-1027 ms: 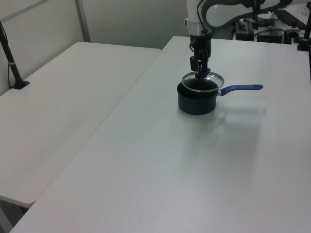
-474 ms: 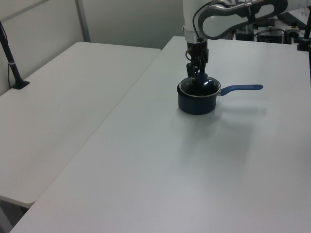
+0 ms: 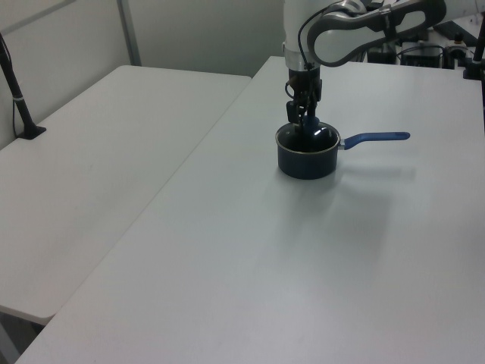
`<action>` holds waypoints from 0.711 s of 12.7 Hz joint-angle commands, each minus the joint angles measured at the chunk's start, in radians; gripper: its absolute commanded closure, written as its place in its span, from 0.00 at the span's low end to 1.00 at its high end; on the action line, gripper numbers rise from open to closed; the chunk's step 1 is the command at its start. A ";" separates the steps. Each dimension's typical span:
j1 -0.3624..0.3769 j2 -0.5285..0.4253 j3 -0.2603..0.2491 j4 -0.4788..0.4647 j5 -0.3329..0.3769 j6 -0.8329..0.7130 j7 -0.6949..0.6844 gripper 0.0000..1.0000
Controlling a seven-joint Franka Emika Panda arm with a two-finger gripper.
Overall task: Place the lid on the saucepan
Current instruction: 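Open the gripper and raise it off the lid knob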
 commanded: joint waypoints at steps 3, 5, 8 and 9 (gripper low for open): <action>0.014 0.007 -0.005 0.004 -0.030 0.015 0.030 0.09; 0.009 0.005 -0.005 0.004 -0.053 0.013 0.029 0.00; 0.000 -0.094 -0.005 -0.033 -0.046 -0.013 0.024 0.00; -0.018 -0.152 0.006 -0.050 -0.043 -0.050 -0.005 0.00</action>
